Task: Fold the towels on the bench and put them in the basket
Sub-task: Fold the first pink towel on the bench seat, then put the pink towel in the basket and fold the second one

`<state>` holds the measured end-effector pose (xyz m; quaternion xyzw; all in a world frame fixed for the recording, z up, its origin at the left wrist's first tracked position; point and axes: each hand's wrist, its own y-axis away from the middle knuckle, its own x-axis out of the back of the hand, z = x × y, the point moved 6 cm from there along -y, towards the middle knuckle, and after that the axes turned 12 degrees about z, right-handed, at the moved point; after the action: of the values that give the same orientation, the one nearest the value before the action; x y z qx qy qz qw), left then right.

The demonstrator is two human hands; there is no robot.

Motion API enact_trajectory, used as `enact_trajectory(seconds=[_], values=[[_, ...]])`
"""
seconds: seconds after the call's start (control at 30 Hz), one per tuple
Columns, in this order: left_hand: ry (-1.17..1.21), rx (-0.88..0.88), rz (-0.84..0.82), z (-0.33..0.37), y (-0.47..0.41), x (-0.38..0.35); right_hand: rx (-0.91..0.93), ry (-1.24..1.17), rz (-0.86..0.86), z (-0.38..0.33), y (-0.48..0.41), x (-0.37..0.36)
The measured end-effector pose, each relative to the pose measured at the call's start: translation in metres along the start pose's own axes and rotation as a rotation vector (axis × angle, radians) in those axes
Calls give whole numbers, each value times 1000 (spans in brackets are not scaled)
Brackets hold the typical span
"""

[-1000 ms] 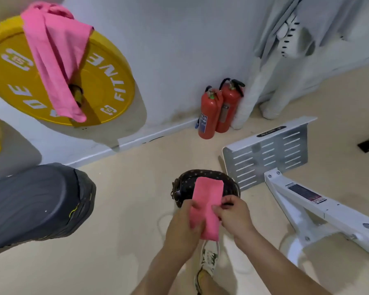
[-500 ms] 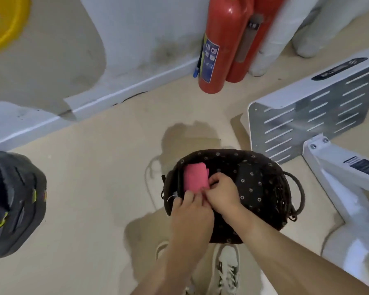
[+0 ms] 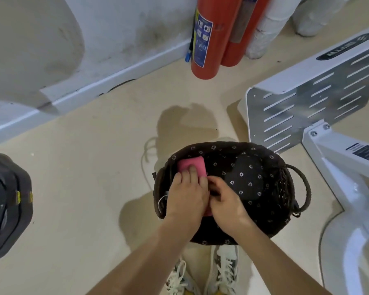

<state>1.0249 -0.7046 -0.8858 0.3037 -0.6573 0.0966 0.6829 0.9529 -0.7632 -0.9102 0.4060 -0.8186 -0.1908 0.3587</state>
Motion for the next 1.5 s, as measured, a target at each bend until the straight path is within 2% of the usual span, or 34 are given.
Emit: enact_trajectory(seconds=[0.1, 0.2, 0.33, 0.5, 0.63, 0.77, 0.97, 1.07, 1.17, 1.37, 1.5], values=[[-25, 4, -46, -2, -2, -7, 1, 95, -174, 6, 12, -16], [-50, -9, -86, -3, -5, -9, -47, 93, -231, 7, 13, -20], [-43, -19, -120, -5, -11, 2, -83, -6, -116, 0, 12, -3], [37, -18, -81, -11, 8, 36, -91, -50, -16, -23, 31, 35], [220, 83, -27, -23, 33, 90, -126, -91, 42, -54, 64, 71], [512, 227, 127, -46, 72, 168, -113, -153, 84, -113, 110, 112], [748, 506, 469, -86, 159, 354, 126, -135, 92, -258, 220, 178], [792, 573, 547, -104, 205, 428, 285, -110, 98, -328, 278, 206], [817, 582, 704, -127, 250, 494, 430, -120, 75, -394, 338, 224], [725, 591, 892, -195, 306, 569, 682, -135, 74, -494, 399, 207], [692, 632, 870, -263, 317, 577, 756, -105, 7, -543, 402, 150]])
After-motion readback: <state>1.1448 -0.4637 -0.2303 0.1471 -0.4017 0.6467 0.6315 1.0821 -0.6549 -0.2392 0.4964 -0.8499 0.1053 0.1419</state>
